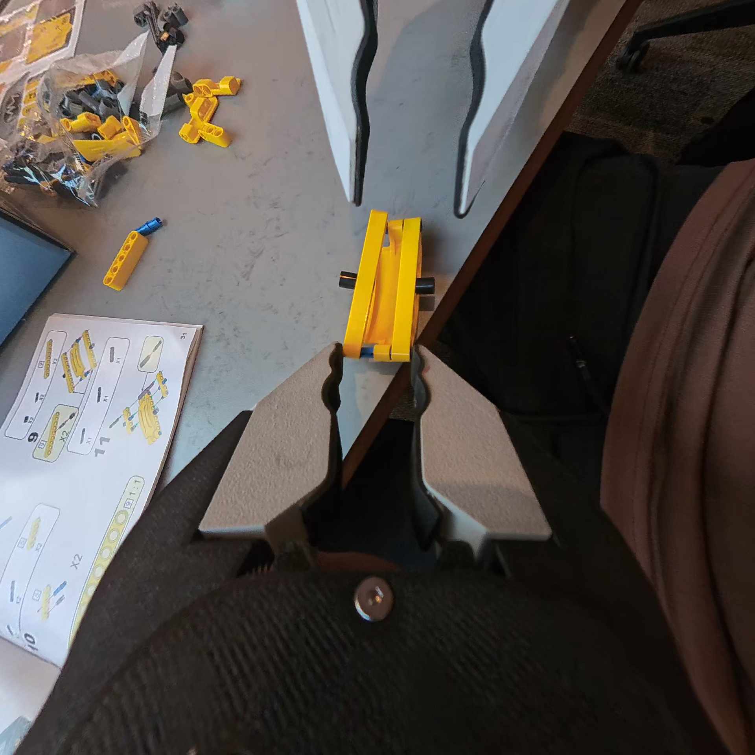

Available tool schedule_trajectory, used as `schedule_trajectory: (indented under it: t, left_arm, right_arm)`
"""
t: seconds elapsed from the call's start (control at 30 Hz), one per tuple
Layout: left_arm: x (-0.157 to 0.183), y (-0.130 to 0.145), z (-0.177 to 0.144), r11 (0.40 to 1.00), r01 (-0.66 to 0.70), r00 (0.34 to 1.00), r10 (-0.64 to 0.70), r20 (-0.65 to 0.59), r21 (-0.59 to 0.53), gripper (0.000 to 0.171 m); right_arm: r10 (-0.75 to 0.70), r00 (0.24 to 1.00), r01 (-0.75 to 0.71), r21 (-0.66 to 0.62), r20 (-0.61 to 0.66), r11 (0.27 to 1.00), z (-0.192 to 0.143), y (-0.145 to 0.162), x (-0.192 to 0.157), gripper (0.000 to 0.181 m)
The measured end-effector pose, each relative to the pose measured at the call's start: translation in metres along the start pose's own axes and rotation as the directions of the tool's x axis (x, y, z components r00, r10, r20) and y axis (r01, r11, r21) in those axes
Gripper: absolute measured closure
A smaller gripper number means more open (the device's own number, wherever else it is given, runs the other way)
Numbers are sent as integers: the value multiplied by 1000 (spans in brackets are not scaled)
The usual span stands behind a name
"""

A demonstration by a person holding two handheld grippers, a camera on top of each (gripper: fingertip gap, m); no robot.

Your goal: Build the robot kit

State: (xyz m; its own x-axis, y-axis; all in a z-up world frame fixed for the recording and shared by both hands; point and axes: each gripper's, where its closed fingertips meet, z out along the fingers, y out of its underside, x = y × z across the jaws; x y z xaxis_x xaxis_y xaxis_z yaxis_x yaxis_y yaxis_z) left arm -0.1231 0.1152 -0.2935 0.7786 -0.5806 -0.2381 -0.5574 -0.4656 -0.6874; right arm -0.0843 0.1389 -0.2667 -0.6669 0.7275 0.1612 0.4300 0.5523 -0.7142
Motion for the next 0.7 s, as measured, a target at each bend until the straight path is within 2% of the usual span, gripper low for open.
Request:
schedule_trajectory:
  t: [0.13, 0.2, 0.23, 0.33, 0.47, 0.53, 0.57, 0.63, 0.7]
  left_arm:
    - [0, 0, 0, 1000, -3, 1000, 3, 2, -1, 141]
    - [0, 0, 0, 1000, -8, 1000, 8, 4, -1, 141]
    - [0, 0, 0, 1000, -8, 1000, 8, 4, -2, 141]
    - [0, -1, 0, 1000, -10, 1000, 10, 7, 0, 141]
    - [0, -1, 0, 1000, -7, 1000, 7, -2, 1, 142]
    - [7, -2, 1, 1000, -4, 999, 5, -42, 7, 156]
    - [7, -4, 1, 1000, 0, 999, 1, -37, 17, 156]
    - [-3, -5, 0, 1000, -5, 1000, 4, 26, 22, 169]
    - [-7, -2, -1, 1000, -8, 999, 7, 38, 11, 166]
  right_arm:
    - [-41, 999, 40, -41, -25, 998, 0, 3, -1, 150]
    - [-13, 996, 7, -64, -92, 998, 1, 7, 13, 162]
    - [3, 995, -10, -71, -104, 997, 1, 8, 17, 163]
    - [22, 994, -29, -64, -103, 998, 5, 10, 20, 165]
    - [5, 993, -14, -74, -120, 997, 6, 10, 23, 181]
    - [12, 993, -20, -69, -117, 997, 7, 8, 25, 181]
    - [14, 995, -21, -65, -100, 998, 7, 8, 22, 181]
    - [15, 996, -22, -72, -91, 997, 7, 10, 20, 177]
    - [41, 993, -50, -75, -113, 996, 4, 15, 25, 174]
